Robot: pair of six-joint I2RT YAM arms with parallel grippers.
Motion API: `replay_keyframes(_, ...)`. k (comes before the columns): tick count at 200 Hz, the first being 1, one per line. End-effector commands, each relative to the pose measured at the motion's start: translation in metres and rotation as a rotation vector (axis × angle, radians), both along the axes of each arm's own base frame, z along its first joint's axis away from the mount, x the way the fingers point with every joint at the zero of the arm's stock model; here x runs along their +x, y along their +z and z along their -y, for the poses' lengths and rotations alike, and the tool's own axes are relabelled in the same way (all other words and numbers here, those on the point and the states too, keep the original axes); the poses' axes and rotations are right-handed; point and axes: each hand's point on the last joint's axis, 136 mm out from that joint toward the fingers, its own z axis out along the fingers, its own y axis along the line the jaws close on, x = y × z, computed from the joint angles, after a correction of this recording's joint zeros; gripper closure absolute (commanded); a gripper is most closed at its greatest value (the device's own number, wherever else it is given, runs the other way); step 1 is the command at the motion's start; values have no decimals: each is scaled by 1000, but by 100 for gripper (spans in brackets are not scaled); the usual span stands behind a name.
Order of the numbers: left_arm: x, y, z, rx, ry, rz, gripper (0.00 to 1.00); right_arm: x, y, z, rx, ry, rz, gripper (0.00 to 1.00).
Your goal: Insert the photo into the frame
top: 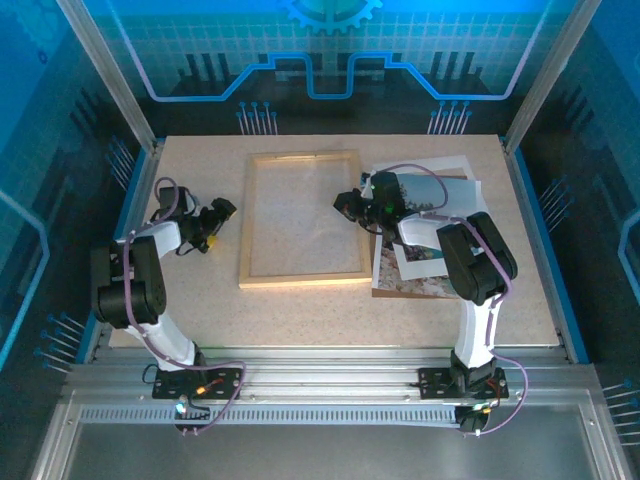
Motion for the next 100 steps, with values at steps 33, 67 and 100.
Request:
replay_keyframes(33,1,-2,9,-4,-52,-1,1,7,17,8,-23,14,59,100)
replay_keyframes(67,1,-2,9,-1,-54,-3,1,10,22,5,-32,47,68,100)
replay_keyframes(100,1,-2,9,-3,-57,-4,1,13,22,0,-23,75,62,100)
